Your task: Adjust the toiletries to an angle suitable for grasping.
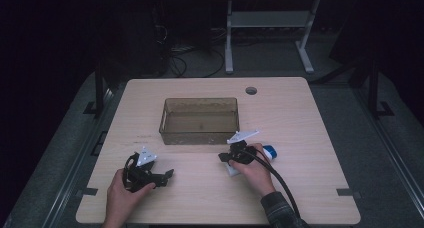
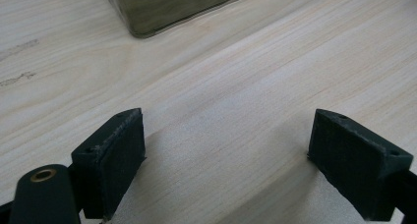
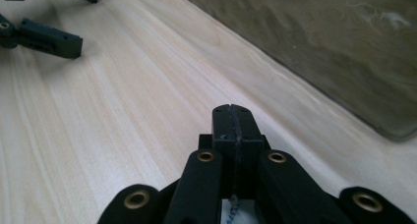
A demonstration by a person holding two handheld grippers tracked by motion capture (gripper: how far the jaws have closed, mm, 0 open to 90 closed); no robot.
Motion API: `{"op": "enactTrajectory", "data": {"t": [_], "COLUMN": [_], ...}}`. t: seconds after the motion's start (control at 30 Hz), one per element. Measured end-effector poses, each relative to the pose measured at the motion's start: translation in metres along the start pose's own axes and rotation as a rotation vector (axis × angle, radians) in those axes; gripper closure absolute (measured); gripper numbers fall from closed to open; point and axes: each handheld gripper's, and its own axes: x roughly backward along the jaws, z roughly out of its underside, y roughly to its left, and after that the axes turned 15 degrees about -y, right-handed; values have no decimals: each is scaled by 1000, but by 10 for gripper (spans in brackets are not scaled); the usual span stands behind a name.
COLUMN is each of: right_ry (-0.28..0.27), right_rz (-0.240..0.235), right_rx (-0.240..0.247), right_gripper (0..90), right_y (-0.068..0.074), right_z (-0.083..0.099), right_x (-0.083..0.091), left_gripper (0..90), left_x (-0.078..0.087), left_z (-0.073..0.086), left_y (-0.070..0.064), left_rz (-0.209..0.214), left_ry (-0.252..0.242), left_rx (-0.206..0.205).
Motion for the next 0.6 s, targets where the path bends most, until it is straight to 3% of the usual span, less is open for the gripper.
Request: {"op": "enactTrajectory", "data": {"t": [0.6], "right_ry": [3], "right_rz": [-6], "right_rx": [18], "right_gripper": [900], "right_y": [10], "right_z": [15], "right_x": [21], "left_gripper": [127], "left_x": [0], "left_z": [0], "left_y": [0], "left_rz": [0], "left_ry": [0], "left_rx": [0]}}
